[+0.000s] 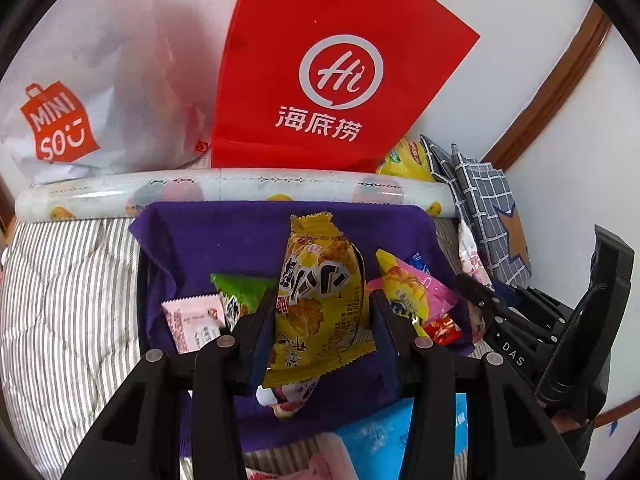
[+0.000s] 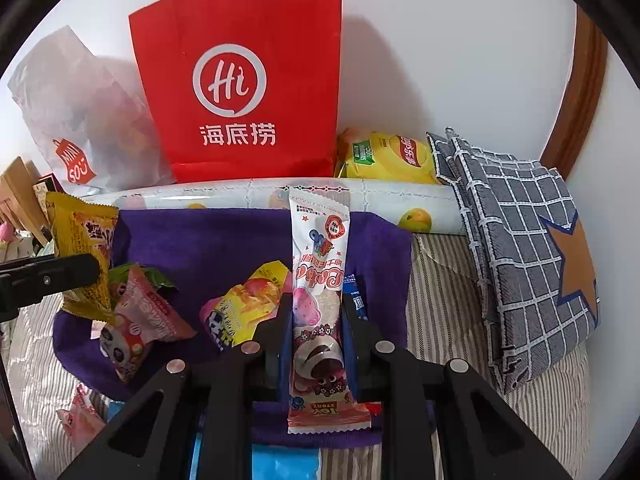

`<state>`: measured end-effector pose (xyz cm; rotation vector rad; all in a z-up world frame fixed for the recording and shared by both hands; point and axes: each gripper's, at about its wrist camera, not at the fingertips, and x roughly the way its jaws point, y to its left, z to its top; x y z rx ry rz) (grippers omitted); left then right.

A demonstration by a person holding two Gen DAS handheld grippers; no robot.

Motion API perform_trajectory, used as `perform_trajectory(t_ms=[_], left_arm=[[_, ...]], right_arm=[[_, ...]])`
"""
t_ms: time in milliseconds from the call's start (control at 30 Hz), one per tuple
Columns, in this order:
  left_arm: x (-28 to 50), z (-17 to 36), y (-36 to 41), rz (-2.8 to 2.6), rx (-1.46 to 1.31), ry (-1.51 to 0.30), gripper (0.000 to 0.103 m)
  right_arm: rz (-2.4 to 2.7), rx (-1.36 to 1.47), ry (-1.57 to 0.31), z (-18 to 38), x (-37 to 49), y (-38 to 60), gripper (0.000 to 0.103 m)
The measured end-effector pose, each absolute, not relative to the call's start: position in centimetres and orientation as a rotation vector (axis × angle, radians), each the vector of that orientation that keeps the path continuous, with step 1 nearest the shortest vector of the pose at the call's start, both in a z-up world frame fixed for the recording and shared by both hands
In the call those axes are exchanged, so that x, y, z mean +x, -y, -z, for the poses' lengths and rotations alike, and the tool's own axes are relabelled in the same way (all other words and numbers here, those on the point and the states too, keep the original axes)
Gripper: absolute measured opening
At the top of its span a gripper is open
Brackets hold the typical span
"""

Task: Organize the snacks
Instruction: 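Carry the chip bag and snack stick over the purple towel with both grippers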

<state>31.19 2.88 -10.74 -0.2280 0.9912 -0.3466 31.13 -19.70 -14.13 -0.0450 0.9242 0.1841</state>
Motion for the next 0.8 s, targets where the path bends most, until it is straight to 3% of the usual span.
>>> perform_trajectory(t_ms=[800], left_arm=[[33.3,13.6,-1.7,0.337,-0.219,-1.046,0.045]], right_arm=[[-0.213,-0.067,-0.977,16.2,32.3,19.3,0.023]])
